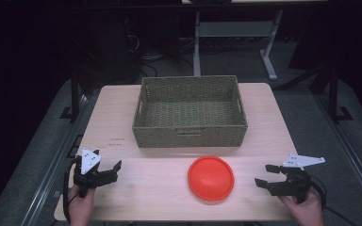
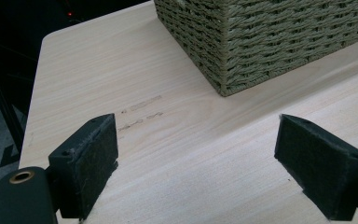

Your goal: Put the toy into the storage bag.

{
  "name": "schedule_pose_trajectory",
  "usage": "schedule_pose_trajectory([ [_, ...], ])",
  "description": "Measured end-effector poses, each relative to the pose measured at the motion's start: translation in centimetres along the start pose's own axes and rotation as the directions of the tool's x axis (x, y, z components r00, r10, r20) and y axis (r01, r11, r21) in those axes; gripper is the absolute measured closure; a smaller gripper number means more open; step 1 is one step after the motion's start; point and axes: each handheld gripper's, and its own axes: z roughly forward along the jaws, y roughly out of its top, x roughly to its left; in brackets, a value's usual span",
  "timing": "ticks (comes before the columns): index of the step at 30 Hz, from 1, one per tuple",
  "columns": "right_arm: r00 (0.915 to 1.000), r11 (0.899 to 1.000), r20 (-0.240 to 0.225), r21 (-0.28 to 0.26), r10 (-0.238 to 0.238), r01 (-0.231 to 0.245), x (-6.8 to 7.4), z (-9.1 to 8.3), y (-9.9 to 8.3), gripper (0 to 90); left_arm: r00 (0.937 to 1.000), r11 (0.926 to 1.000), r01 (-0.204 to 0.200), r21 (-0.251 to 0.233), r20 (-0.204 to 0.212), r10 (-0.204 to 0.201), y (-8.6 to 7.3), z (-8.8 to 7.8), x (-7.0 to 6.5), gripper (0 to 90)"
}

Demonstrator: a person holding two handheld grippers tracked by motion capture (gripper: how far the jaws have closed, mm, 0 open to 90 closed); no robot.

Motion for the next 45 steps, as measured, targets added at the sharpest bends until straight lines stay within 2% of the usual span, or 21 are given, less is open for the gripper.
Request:
schedule_pose_trajectory([
  [6, 0.9997, 1.000, -0.022, 0.019, 0.013, -0.012, 0.3, 0.5, 0.4, 24.1, 0.9999, 0.9999, -0.011, 0.004, 0.003, 0.011, 0.1, 0.1, -0.2, 12.9],
  [10, 0.9989, 1.000, -0.042, 0.012, 0.019, -0.018, 0.5, 0.8, 0.8, 24.1, 0.9999, 0.9999, -0.011, 0.006, 0.004, 0.011, 0.1, 0.2, -0.1, 12.9],
  [19, 0.9979, 1.000, -0.064, 0.025, 0.002, -0.001, 1.3, 1.8, 2.0, 24.0, 0.9999, 0.9999, -0.011, 0.007, 0.002, 0.011, 0.1, 0.2, -0.3, 12.9],
  [20, 0.9978, 1.000, -0.066, 0.024, -0.011, 0.012, 1.3, 2.0, 2.3, 24.0, 0.9999, 0.9999, -0.011, 0.005, 0.002, 0.011, 0.1, 0.2, -0.3, 12.8],
  [23, 0.9971, 0.999, -0.075, 0.042, -0.011, 0.014, 1.5, 2.8, 2.8, 24.1, 0.9999, 0.9999, -0.016, 0.005, 0.002, 0.016, 0.2, 0.2, -0.2, 12.9],
  [26, 0.9958, 0.997, -0.092, 0.079, 0.009, -0.002, 1.7, 3.6, 3.3, 24.1, 0.9999, 0.9998, -0.017, 0.006, 0.001, 0.017, 0.1, 0.2, -0.2, 12.8],
  [33, 0.9915, 0.991, -0.130, 0.137, 0.004, 0.013, 2.2, 5.4, 4.7, 24.9, 0.9999, 0.9999, -0.015, 0.002, -0.003, 0.015, 0.1, 0.1, -0.2, 12.8],
  [41, 0.9902, 0.980, -0.138, 0.199, 0.020, 0.008, 2.1, 7.1, 5.9, 29.2, 0.9996, 0.9996, -0.027, 0.005, -0.002, 0.027, 0.2, 0.2, -0.3, 12.8],
  [45, 0.9895, 0.975, -0.144, 0.220, 0.010, 0.023, 2.1, 7.8, 6.3, 32.4, 0.9993, 0.9993, -0.037, 0.001, -0.010, 0.037, 0.2, 0.1, -0.3, 12.9],
])
